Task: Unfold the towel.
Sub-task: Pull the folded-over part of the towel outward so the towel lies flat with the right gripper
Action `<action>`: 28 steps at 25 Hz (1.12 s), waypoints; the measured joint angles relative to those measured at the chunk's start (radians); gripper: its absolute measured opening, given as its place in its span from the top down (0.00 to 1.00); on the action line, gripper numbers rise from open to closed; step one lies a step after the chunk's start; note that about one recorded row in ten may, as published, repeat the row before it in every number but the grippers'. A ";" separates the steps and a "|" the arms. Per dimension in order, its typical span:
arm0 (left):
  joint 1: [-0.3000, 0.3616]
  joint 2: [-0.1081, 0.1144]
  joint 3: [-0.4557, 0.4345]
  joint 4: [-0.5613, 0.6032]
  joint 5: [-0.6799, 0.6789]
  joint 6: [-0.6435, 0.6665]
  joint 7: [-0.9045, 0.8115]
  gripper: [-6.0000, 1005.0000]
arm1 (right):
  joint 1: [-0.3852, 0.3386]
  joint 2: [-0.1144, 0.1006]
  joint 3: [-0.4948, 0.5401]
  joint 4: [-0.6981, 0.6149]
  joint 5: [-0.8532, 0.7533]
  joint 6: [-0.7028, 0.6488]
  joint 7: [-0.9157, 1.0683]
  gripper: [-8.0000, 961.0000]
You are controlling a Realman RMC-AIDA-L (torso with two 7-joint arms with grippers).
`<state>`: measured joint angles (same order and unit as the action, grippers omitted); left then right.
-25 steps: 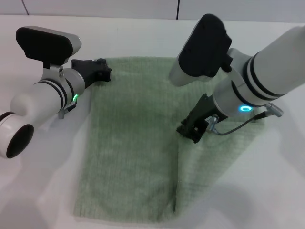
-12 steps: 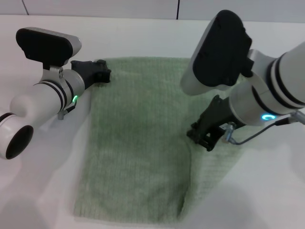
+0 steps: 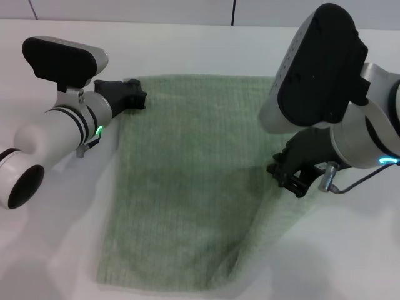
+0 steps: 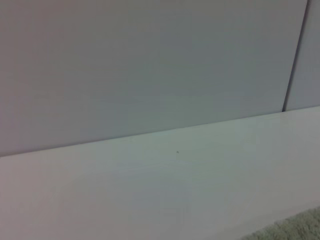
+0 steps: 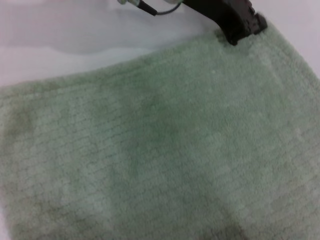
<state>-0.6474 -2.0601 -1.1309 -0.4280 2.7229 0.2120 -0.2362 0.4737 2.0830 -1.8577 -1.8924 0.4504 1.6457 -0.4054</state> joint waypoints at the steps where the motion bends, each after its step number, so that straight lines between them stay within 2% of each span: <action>1: 0.000 0.000 0.000 0.000 0.000 0.000 0.000 1.00 | -0.004 0.000 -0.005 -0.017 -0.005 0.008 0.002 0.88; 15: 0.002 0.000 -0.006 0.000 0.000 0.000 0.012 1.00 | -0.007 0.000 -0.037 -0.159 -0.035 0.118 0.063 0.87; 28: -0.002 0.000 -0.007 0.000 0.000 0.000 0.016 1.00 | -0.045 0.002 -0.062 -0.156 -0.052 0.173 0.105 0.86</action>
<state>-0.6494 -2.0601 -1.1382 -0.4279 2.7228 0.2123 -0.2204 0.4287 2.0847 -1.9193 -2.0485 0.3982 1.8184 -0.3008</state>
